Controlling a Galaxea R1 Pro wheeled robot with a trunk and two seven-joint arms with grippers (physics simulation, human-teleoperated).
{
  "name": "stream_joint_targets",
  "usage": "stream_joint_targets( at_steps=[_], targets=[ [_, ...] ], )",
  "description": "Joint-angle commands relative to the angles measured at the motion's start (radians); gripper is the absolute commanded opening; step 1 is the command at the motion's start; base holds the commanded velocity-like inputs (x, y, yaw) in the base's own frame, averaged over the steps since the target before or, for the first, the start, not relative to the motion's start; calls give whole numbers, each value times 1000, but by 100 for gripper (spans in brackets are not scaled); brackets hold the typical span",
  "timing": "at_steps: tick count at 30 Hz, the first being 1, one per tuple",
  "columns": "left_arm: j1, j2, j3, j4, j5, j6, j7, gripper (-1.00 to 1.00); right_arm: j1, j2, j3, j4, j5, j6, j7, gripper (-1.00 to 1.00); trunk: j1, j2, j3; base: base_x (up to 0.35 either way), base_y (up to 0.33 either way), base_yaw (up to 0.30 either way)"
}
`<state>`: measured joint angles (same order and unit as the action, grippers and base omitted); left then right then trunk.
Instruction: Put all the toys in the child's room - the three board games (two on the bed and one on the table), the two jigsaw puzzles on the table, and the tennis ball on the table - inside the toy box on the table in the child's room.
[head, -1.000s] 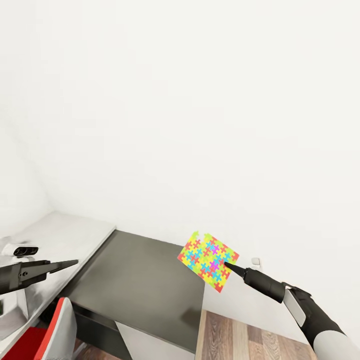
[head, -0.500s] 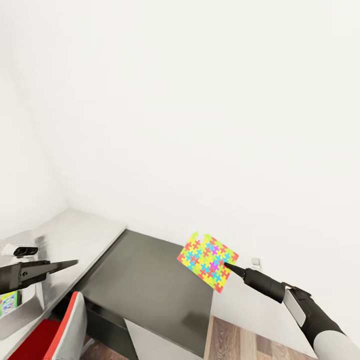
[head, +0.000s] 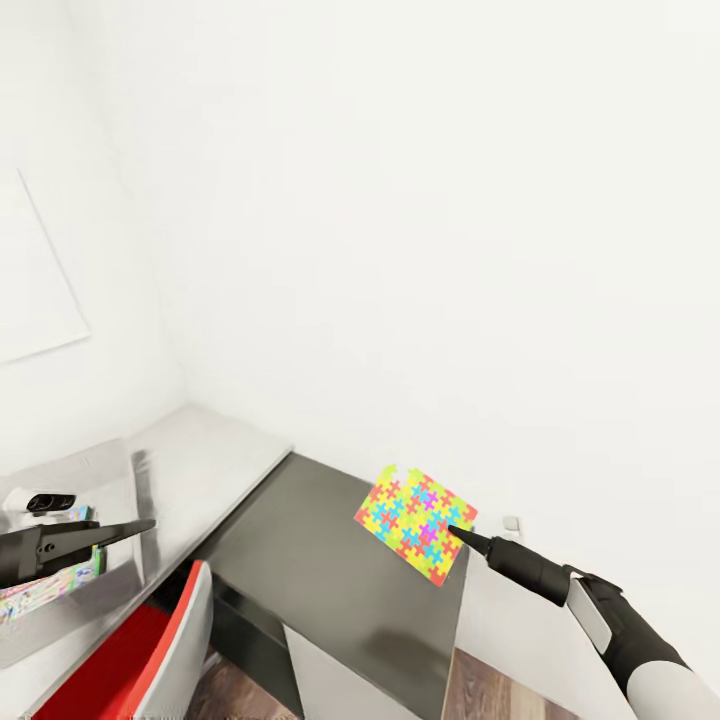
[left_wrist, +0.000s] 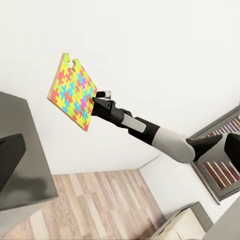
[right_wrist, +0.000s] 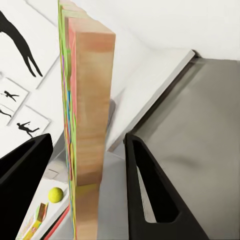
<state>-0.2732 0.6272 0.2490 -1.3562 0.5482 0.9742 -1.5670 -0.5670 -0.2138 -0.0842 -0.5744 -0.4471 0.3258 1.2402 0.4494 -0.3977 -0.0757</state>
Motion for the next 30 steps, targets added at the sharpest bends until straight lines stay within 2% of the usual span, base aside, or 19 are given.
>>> stream_joint_targets(
  at_steps=[1, 23, 30],
  targets=[
    [-1, 0, -1, 0, -1, 11, -4, 100, -1, -1, -1, -1, -5, 10, 2, -100, 1, -2, -2, 0, 0, 283],
    [-1, 0, -1, 1, -1, 11, -4, 100, -1, 0, 0, -1, -4, 10, 2, -100, 1, -2, -2, 0, 0, 285],
    [-1, 0, -1, 1, -1, 11, -4, 100, -1, 1, -1, -1, -4, 11, 2, -100, 1, -2, -2, 0, 0, 159]
  ],
)
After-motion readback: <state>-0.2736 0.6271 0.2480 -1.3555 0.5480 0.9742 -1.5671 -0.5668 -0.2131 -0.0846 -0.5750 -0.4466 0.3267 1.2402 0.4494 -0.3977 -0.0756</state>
